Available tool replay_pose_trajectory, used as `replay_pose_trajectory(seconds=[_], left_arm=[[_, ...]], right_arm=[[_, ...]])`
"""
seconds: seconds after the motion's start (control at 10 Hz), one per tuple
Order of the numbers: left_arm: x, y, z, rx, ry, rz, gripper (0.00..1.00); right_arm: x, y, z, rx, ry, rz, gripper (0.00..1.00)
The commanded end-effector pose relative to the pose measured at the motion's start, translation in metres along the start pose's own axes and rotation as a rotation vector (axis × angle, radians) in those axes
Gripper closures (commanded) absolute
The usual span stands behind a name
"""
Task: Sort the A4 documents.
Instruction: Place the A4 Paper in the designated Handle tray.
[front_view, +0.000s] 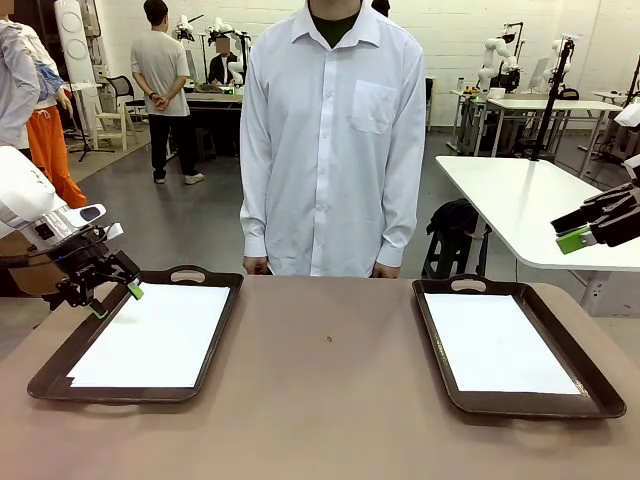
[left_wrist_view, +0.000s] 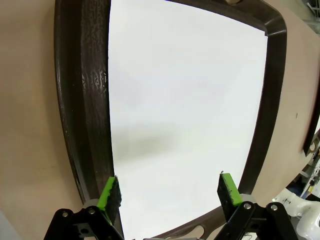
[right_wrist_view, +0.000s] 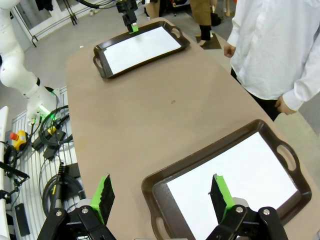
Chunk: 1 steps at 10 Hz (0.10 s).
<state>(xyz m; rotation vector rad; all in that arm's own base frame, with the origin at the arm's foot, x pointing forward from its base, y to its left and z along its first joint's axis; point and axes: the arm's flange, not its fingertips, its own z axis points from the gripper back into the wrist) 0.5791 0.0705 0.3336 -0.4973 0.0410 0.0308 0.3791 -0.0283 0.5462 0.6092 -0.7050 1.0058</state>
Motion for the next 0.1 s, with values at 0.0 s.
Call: replay_pose_trajectory(seconds=[0.0], left_arm=[[0.0015, 0.0004, 0.0025, 0.009, 0.008, -0.007, 0.0]], right_arm=[[-0.0009, -0.0002, -0.0016, 0.001, 0.006, -0.003, 0.0]])
